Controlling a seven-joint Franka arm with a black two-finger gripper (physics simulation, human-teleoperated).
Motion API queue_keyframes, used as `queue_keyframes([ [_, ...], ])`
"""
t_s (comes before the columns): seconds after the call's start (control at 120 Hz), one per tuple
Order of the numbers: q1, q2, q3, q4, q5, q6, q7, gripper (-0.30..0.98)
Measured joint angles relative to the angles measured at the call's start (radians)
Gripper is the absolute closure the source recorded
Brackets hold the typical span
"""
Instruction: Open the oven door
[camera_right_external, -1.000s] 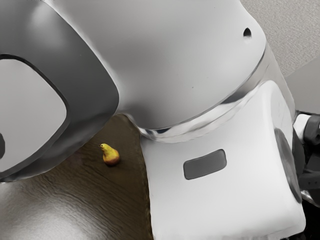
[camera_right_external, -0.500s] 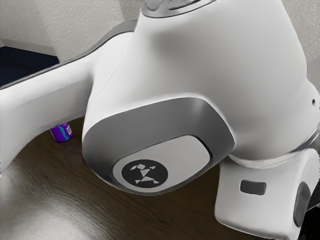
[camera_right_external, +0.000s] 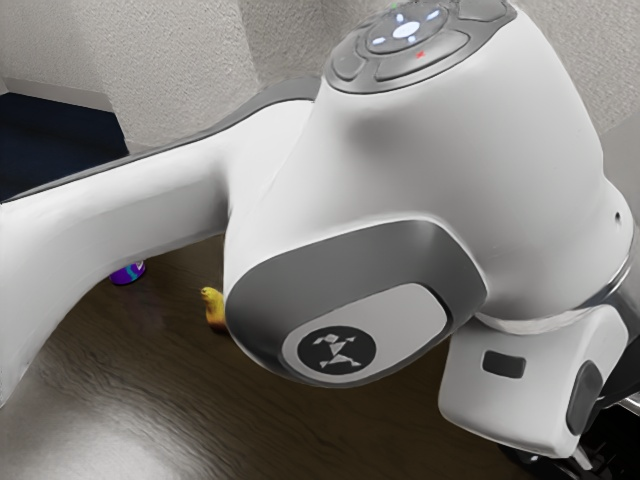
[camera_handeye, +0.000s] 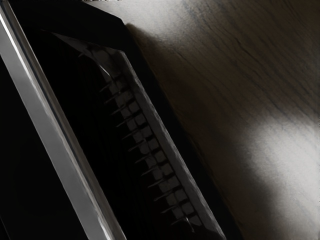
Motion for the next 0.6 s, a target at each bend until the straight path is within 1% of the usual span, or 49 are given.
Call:
queue_keyframes([
  [0.467, 0.001, 0.019, 0.003, -0.029, 0.001, 0.020, 0.062, 0.00],
  [0.6, 0.001, 0.010, 0.026, -0.030, -0.001, 0.022, 0.055, 0.00],
])
